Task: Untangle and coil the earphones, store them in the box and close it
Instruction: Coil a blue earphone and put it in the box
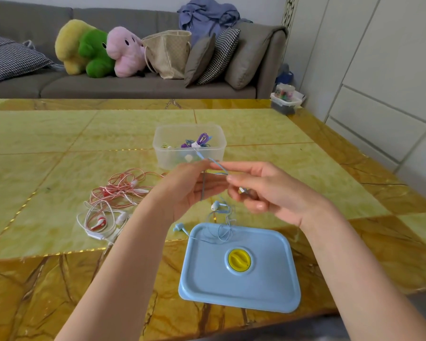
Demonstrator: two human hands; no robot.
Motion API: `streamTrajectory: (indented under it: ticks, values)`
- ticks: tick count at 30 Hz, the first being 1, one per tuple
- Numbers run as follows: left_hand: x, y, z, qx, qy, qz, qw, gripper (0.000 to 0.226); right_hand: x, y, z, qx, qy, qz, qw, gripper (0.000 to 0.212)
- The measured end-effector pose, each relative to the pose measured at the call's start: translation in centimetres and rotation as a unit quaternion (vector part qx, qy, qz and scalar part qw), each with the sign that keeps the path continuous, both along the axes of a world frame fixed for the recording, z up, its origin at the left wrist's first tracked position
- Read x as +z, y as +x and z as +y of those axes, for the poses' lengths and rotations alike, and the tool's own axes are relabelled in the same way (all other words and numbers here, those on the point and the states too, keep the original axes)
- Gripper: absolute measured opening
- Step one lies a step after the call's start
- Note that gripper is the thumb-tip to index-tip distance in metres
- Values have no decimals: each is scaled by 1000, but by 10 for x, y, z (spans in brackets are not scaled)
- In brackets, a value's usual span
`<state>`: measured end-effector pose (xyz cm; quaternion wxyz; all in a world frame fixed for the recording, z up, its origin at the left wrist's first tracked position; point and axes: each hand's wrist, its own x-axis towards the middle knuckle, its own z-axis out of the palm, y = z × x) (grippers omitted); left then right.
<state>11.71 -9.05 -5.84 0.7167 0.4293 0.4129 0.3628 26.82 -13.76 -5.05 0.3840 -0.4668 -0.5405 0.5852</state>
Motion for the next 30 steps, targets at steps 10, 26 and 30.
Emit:
streamTrajectory:
  ticks: [10, 26, 30]
  values:
    - [-5, -6, 14, 174, 49, -117, 977, 21, 11, 4, -8, 71, 33, -53, 996, 17]
    - [5, -14, -13, -265, -29, 47, 963, 37, -11, 9, 12, -215, 22, -167, 962, 35]
    - [-6, -9, -8, -178, -35, 101, 978, 30, -6, 6, 8, -158, 40, -89, 983, 27]
